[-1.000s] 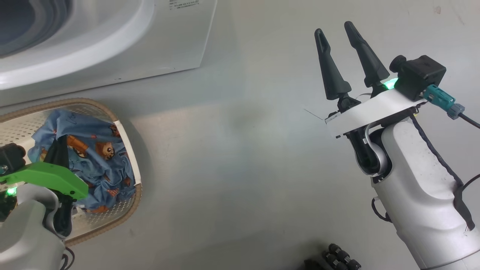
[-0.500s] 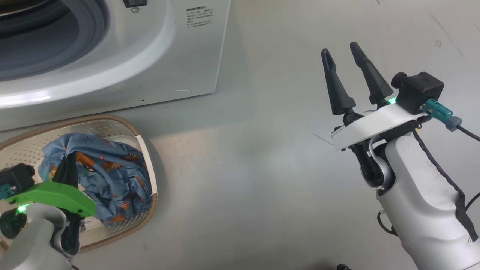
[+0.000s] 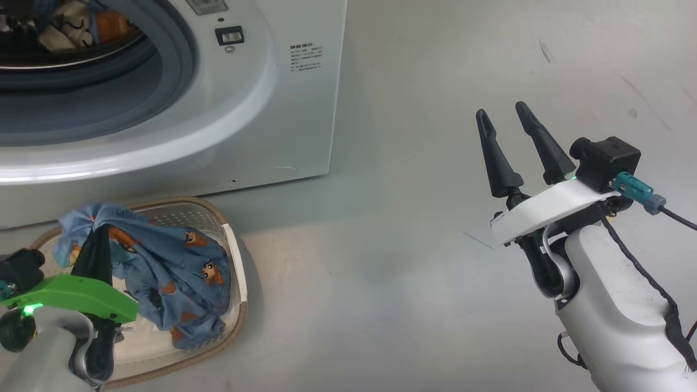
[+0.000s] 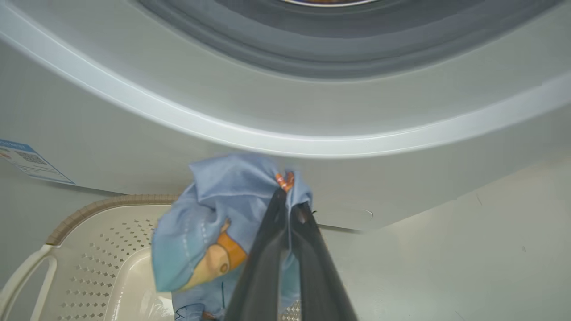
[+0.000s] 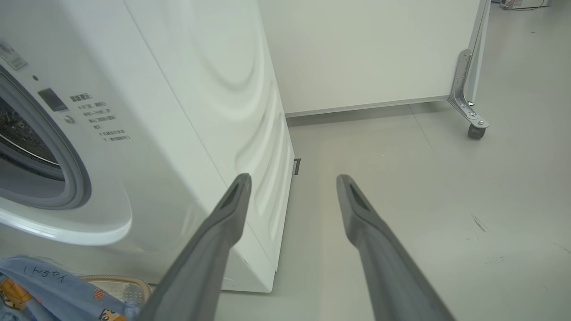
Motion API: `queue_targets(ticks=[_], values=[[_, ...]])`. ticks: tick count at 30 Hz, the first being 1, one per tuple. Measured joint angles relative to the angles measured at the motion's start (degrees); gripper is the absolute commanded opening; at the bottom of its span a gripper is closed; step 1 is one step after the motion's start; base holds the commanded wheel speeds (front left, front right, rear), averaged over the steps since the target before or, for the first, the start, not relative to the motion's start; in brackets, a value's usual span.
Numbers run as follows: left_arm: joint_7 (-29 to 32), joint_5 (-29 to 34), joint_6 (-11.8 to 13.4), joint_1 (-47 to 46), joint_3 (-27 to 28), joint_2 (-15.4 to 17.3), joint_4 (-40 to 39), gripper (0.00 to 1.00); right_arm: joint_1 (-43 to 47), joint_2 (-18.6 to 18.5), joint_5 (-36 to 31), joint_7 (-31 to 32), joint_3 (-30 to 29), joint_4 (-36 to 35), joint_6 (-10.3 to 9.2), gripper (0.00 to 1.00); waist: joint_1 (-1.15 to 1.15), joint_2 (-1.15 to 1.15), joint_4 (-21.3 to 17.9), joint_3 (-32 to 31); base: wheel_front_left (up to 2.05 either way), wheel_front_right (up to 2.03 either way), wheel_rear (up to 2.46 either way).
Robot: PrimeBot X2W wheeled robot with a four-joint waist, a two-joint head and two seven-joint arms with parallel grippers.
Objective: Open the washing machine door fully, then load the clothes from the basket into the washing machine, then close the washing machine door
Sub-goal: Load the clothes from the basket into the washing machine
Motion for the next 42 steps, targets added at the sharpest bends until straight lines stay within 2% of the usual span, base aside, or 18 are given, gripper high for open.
queue_targets(ticks=[21,30,42], values=[[-0.01,9.17,0.0,8.29,9.23,-0.37,-13.81,0.0,6.66,-1.9,2.03,0.0,0.04,1.64,0.0,1.0,0.0,0.0,3.66,-11.93,0.0,0.0,0.0],[-0.01,13.66,0.1,12.69,10.79,-1.02,-19.37,0.0,8.97,-2.45,3.02,0.0,0.07,1.75,0.0,1.0,0.0,0.0,5.56,-16.4,0.0,0.0,0.0],[-0.18,17.33,2.49,17.01,13.26,-0.57,-25.88,0.0,9.27,-3.2,3.52,0.0,0.18,1.13,0.0,1.0,0.0,0.0,6.67,-18.99,0.0,0.0,0.0]])
